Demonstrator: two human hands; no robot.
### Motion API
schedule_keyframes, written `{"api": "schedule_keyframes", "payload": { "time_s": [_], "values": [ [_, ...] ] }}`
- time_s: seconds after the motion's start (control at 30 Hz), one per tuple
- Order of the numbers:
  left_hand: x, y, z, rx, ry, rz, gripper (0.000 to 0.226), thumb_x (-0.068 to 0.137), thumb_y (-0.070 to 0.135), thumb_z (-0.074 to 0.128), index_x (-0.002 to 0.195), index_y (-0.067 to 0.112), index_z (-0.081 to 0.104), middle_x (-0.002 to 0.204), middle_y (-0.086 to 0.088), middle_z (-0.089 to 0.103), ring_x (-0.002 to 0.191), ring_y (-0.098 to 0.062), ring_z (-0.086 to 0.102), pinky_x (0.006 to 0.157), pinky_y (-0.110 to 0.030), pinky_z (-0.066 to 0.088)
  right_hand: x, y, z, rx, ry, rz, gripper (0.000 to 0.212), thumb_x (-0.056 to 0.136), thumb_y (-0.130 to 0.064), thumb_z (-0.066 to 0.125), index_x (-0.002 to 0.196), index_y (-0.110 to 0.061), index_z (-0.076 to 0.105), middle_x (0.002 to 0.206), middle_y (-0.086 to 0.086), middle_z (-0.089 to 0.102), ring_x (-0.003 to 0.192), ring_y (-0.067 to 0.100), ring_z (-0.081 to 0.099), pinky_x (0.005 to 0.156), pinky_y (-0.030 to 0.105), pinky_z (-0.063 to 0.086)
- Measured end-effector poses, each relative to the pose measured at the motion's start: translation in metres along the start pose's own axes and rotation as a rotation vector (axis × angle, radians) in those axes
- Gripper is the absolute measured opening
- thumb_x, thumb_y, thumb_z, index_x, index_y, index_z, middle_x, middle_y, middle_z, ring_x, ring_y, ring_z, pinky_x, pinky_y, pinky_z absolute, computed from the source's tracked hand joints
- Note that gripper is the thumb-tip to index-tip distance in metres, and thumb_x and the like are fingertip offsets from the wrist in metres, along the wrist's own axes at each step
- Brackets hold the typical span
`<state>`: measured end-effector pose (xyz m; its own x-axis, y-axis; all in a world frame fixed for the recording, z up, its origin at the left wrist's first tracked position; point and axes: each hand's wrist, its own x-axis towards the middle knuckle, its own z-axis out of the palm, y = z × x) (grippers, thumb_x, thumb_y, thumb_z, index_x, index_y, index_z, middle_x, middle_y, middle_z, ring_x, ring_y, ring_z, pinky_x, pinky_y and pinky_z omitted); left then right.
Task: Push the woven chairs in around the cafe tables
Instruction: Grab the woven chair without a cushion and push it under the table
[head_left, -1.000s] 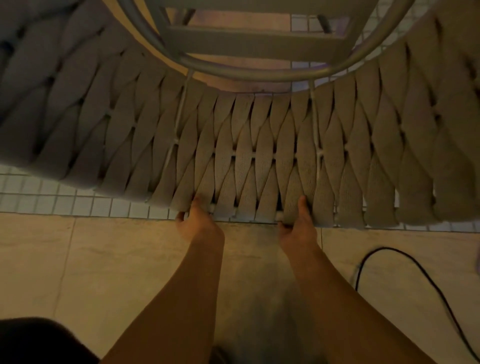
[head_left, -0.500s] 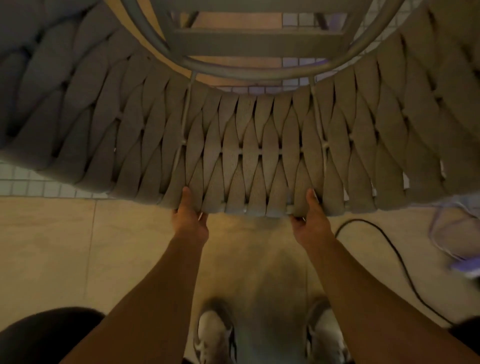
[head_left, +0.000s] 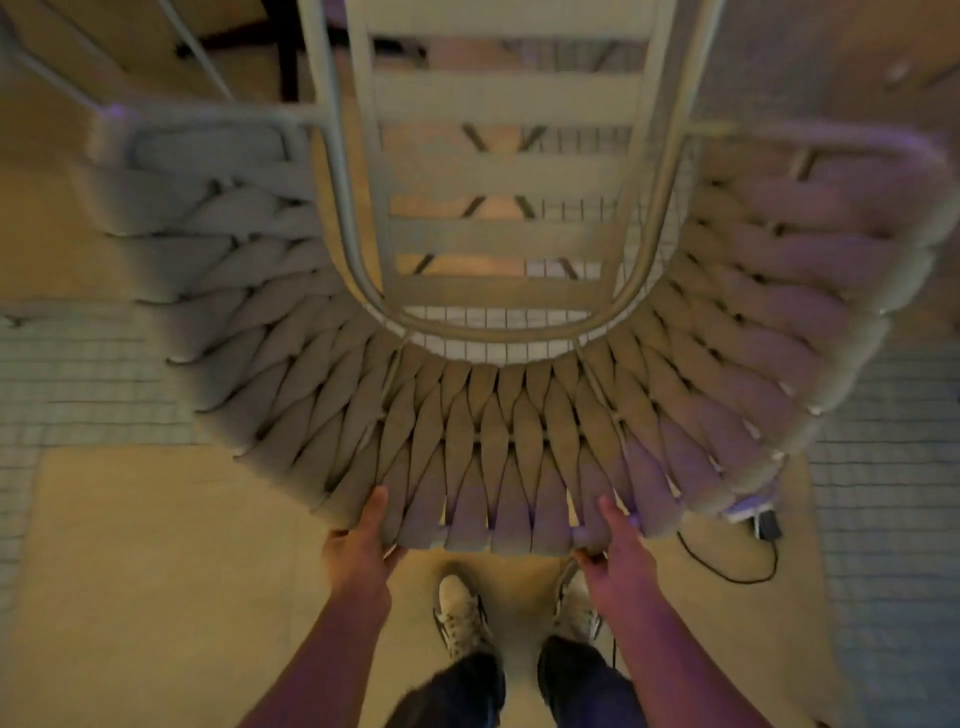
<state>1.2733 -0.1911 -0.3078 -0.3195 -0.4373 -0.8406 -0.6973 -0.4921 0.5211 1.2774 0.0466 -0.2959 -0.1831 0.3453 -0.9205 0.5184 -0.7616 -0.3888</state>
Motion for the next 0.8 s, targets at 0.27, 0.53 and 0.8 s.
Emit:
{"api": "schedule_keyframes", "payload": {
  "time_s": [0.27,0.53,0.8],
  "values": [
    [-0.041,0.109,0.044,0.047,0.001,0.067,0.048,0.073,0.037,0.077,0.113,0.015,0.062,0.108,-0.010,0.070,0.086,-0.027,0.070,0.060,-0.032,0.055,-0.065,-0.073,0.067,-0.003,0.009,-0.040,0.018,0.080,-0.020,0.071,0.091,-0.013,0.058,0.089,0.008,0.062,0.080,0.024,0.060,0.066,0.039,0.052],
    [-0.034,0.218,0.144,-0.124,-0.053,0.137,0.056,0.075,0.018,0.069,0.128,0.021,0.052,0.116,-0.007,0.066,0.095,-0.024,0.066,0.066,-0.035,0.054,-0.062,-0.167,0.174,0.171,-0.028,-0.222,0.037,0.074,0.006,0.063,0.104,-0.015,0.059,0.099,0.007,0.064,0.079,0.021,0.061,0.068,0.036,0.053],
    [-0.023,0.312,0.226,-0.125,-0.054,0.120,0.040,0.076,0.019,0.072,0.108,0.022,0.048,0.091,-0.004,0.058,0.077,-0.023,0.062,0.058,-0.034,0.052,-0.061,-0.252,0.269,0.119,-0.061,-0.236,0.043,0.075,0.000,0.065,0.114,-0.012,0.052,0.077,0.007,0.060,0.072,0.027,0.062,0.074,0.046,0.055]
  ]
}}
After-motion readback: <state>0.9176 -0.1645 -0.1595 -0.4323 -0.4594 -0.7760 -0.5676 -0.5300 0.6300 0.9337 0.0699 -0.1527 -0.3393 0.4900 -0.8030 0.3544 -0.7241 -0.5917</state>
